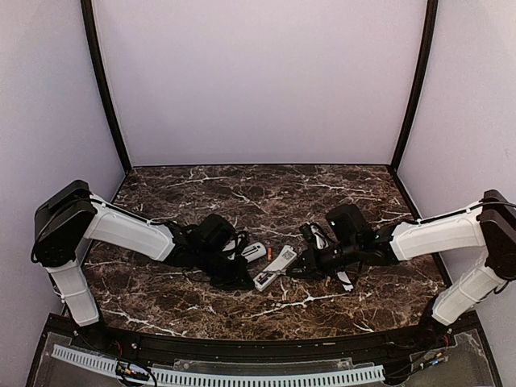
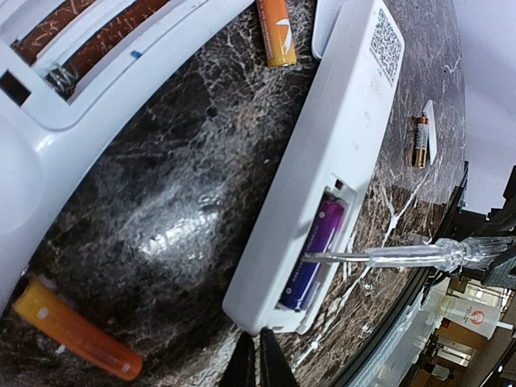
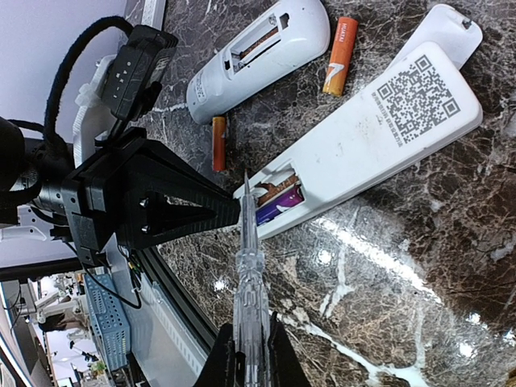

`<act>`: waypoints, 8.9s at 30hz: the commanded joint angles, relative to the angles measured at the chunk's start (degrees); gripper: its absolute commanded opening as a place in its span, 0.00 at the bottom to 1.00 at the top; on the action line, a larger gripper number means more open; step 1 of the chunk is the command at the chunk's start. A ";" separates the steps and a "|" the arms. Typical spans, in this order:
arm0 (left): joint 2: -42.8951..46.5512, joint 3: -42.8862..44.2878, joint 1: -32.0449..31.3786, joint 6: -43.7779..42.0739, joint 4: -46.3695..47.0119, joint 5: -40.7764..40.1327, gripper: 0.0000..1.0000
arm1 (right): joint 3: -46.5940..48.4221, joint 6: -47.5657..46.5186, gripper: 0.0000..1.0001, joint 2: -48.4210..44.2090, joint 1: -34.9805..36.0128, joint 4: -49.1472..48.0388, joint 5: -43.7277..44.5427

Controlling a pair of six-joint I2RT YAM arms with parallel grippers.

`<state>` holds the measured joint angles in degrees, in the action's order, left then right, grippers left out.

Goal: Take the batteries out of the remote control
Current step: Remove the battery from the remote control without the battery cover, then adjust the remote control without the battery cover at the center of the board, then remove the battery from the remote control.

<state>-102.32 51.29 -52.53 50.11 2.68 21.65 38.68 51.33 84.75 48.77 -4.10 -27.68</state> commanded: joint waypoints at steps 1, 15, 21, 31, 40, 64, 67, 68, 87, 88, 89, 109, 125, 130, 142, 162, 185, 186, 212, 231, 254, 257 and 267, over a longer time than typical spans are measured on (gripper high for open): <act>1.41 0.04 0.33 -0.86 -0.90 -1.82 0.05 | 1.61 -0.23 0.00 0.32 0.41 -0.83 -0.26; 6.01 3.00 1.40 -4.73 -5.63 -5.01 0.38 | 3.78 -5.28 0.00 -8.99 -1.94 12.92 10.46; 6.29 4.50 1.87 -6.42 -6.50 -5.32 0.58 | 1.95 -4.83 0.00 -14.65 -5.80 17.94 14.09; 2.23 6.18 2.72 -9.44 -3.17 -1.07 0.74 | -2.86 -2.67 0.00 -21.70 -9.56 23.80 18.24; -0.14 7.14 2.67 -10.44 -3.27 0.55 0.74 | -5.82 -1.68 0.00 -22.12 -9.67 21.86 17.29; -6.03 8.93 0.39 -9.59 -2.86 8.71 0.66 | 1.64 -8.48 0.00 -3.49 -7.86 7.49 4.77; -7.49 10.20 -0.46 -9.51 -2.85 9.45 0.65 | 3.49 -9.46 0.00 -1.05 -6.74 7.32 3.99; -7.78 10.82 -0.79 -9.50 -2.85 9.70 0.65 | 4.04 -9.71 0.00 -0.32 -6.35 7.28 3.81; -11.98 15.97 -2.84 -9.15 -0.69 12.94 0.64 | 8.08 -13.72 0.00 3.74 -1.16 8.54 -0.89; -11.84 16.26 -2.88 -9.19 -1.78 12.65 0.64 | 8.04 -13.85 0.00 3.39 -1.06 9.03 -0.19; -11.62 16.84 -2.85 -9.32 -2.85 11.76 0.64 | 7.93 -13.99 0.00 2.83 -1.05 9.55 0.80; 8.17 15.69 2.00 -17.96 -23.72 -4.98 0.74 | 9.40 -19.84 0.00 -11.28 -4.29 22.81 13.51; -6.34 32.11 5.94 -33.39 -31.94 -5.54 0.69 | 5.87 -23.36 0.00 -15.43 -2.10 29.59 11.68; -8.38 31.18 6.36 -34.00 -31.34 -6.19 0.67 | 7.47 -25.06 0.00 -11.29 -1.25 30.03 12.34; -11.25 30.28 6.57 -34.48 -31.03 -6.82 0.54 | 10.57 -28.91 0.00 -7.25 0.08 33.29 11.64; -11.82 29.33 6.57 -34.00 -30.20 -0.30 0.50 | 10.34 -26.91 0.00 -10.48 0.88 35.82 12.20; -14.13 29.26 6.57 -34.66 -28.89 2.93 0.46 | 11.62 -27.33 0.00 -6.62 1.23 38.19 13.71; -14.22 29.30 6.57 -34.61 -28.83 3.00 0.46 | 11.95 -27.38 0.00 -6.71 1.24 38.54 14.00; -17.38 29.92 6.36 -32.06 -26.26 7.52 0.45 | 11.28 -21.93 0.00 0.47 1.21 34.33 7.66; -18.37 30.11 4.98 -31.51 -27.09 7.19 0.33 | 3.44 -11.70 0.00 -3.78 -1.26 23.02 5.16; -11.73 22.43 4.99 -12.78 -8.42 11.99 0.59 | 2.87 -11.39 0.00 -4.84 -1.93 21.83 6.26; -12.44 22.45 4.98 -11.97 -8.16 11.91 0.61 | 3.11 -11.75 0.00 -4.71 -1.93 21.86 6.32; -16.27 24.49 4.98 -11.26 -9.43 12.10 0.63 | 3.51 -12.09 0.00 -3.76 -1.93 20.55 6.15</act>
<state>-117.16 74.54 -47.27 38.26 -5.85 33.47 41.98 39.53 79.96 47.24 17.10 -22.48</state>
